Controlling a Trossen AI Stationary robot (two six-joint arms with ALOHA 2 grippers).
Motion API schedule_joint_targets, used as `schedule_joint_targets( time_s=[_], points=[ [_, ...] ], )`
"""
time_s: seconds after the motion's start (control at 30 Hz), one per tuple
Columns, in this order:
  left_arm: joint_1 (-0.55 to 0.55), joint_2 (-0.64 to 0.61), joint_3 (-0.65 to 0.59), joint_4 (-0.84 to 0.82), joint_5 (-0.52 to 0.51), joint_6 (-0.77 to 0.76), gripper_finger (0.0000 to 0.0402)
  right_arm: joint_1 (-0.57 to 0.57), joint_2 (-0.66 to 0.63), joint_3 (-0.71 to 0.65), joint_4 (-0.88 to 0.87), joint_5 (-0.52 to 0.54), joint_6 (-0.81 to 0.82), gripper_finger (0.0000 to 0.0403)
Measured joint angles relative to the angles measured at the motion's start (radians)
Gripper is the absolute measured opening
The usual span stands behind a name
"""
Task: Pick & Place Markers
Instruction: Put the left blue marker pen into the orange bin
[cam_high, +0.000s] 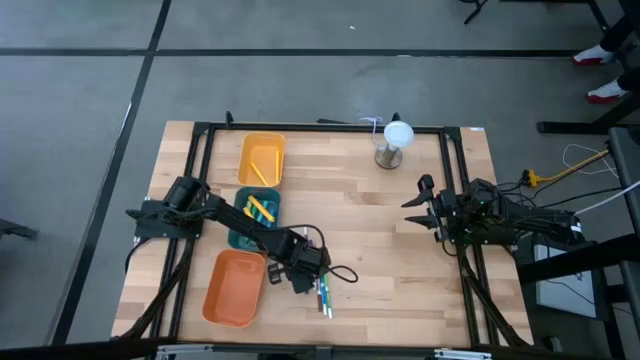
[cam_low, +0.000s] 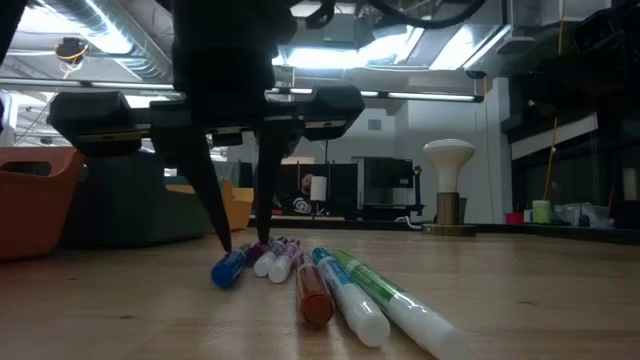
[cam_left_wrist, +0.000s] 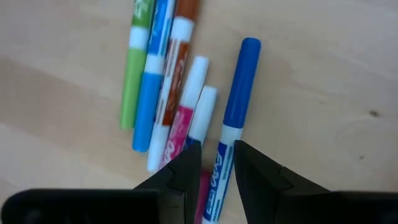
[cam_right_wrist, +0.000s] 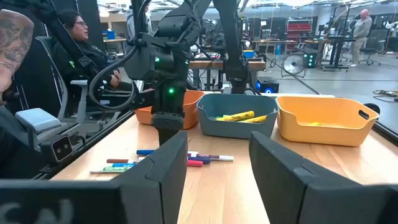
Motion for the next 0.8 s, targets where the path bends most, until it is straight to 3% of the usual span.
schedule_joint_targets(
  time_s=[0.8],
  points=[
    [0.055, 0.039, -0.019, 0.009, 0.183, -0.072, 0.009, 0.0, 0.0, 0.0, 0.0, 0.0, 0.0, 0.017]
  ],
)
